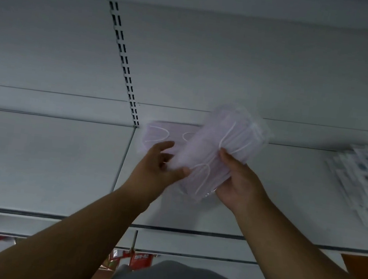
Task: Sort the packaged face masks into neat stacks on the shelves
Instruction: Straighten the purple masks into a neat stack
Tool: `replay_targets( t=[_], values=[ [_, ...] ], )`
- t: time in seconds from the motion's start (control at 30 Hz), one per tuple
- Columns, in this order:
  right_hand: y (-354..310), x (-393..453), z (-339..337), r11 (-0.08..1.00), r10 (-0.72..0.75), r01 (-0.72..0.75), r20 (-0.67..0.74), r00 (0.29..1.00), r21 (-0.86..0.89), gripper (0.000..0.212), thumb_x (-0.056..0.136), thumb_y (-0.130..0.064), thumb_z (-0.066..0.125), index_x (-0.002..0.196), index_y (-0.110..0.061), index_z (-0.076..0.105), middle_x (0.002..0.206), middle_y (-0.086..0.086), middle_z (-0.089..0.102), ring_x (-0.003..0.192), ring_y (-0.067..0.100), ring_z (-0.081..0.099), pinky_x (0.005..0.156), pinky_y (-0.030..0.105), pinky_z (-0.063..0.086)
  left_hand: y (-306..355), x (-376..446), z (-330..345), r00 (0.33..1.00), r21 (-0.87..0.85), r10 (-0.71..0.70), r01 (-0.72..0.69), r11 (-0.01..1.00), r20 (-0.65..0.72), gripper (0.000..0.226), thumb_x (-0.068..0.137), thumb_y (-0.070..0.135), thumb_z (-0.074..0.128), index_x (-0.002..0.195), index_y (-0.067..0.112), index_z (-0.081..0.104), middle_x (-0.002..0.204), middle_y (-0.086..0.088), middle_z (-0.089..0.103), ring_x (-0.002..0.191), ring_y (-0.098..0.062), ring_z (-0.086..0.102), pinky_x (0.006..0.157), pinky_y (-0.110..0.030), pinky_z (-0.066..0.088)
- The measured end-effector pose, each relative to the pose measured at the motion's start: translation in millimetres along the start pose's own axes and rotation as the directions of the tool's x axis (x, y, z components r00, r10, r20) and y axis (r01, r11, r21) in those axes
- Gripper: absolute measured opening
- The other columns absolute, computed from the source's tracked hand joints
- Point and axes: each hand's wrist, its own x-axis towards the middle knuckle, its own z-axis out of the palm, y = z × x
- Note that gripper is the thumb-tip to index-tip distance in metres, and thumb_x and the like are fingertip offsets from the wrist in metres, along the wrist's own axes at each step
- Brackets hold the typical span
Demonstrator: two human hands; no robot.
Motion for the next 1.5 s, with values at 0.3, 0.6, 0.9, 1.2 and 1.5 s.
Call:
replay_targets(
  t=[0.3,0.6,0.9,1.2,1.5],
  values=[
    [7,10,-7,0.955,-0.203,0.183,-0.063,0.977,-0.233,0.062,0.078,-0.013,0.075,0.135,-0.003,0.053,0.123,0.015,0.065,0.111,0.029,0.064,0.090,0.040,0.054,-4,7,-33,0.981,0.026,0.131,-0.128,0.991,-0.143,0.033,0.080,-0.009,0.072,0.102,0.017,0.072,0.094,0.001,0.077,0.090,-0.020,0.073,0.084,-0.031,0.057],
    [-6,3,-30,0.386,-0.374,0.232,0.078,0.924,-0.893,0.042,0.074,-0.004,0.083,0.105,-0.024,0.062,0.094,-0.002,0.064,0.076,0.003,0.057,0.072,0.023,0.049,-11,10,-70,0.967,0.472,0.253,-0.206,0.857,-0.038,0.038,0.081,0.013,0.079,0.106,0.035,0.062,0.102,0.026,0.063,0.092,0.017,0.056,0.075,-0.003,0.039],
    [-2,-2,-41,0.443,-0.351,0.176,0.011,0.936,-0.879,0.043,0.053,-0.039,0.081,0.091,-0.039,0.062,0.100,0.007,0.064,0.088,0.022,0.059,0.087,0.051,0.053,-28,11,-65,0.980,0.248,0.190,-0.172,0.953,-0.050,0.058,0.073,0.007,0.086,0.115,0.031,0.055,0.114,0.011,0.066,0.102,0.004,0.061,0.082,-0.008,0.046],
    [-4,0,-37,0.265,-0.382,0.229,0.116,0.917,-0.937,0.031,0.078,-0.014,0.082,0.092,-0.029,0.059,0.092,0.000,0.065,0.081,0.018,0.059,0.073,0.029,0.048,-30,8,-64,0.968,0.142,0.247,-0.239,0.960,-0.037,0.054,0.072,0.018,0.082,0.115,0.039,0.057,0.114,0.010,0.064,0.112,-0.016,0.060,0.099,-0.044,0.051],
    [-3,-4,-18,0.548,-0.395,0.222,-0.016,0.919,-0.807,0.014,0.082,-0.016,0.079,0.084,-0.010,0.067,0.082,0.006,0.068,0.077,0.013,0.061,0.073,0.027,0.049,-25,3,-52,0.972,0.068,0.196,-0.189,0.980,-0.129,0.011,0.087,0.022,0.061,0.095,0.025,0.068,0.099,-0.004,0.072,0.090,-0.021,0.064,0.082,-0.033,0.048]
  ],
)
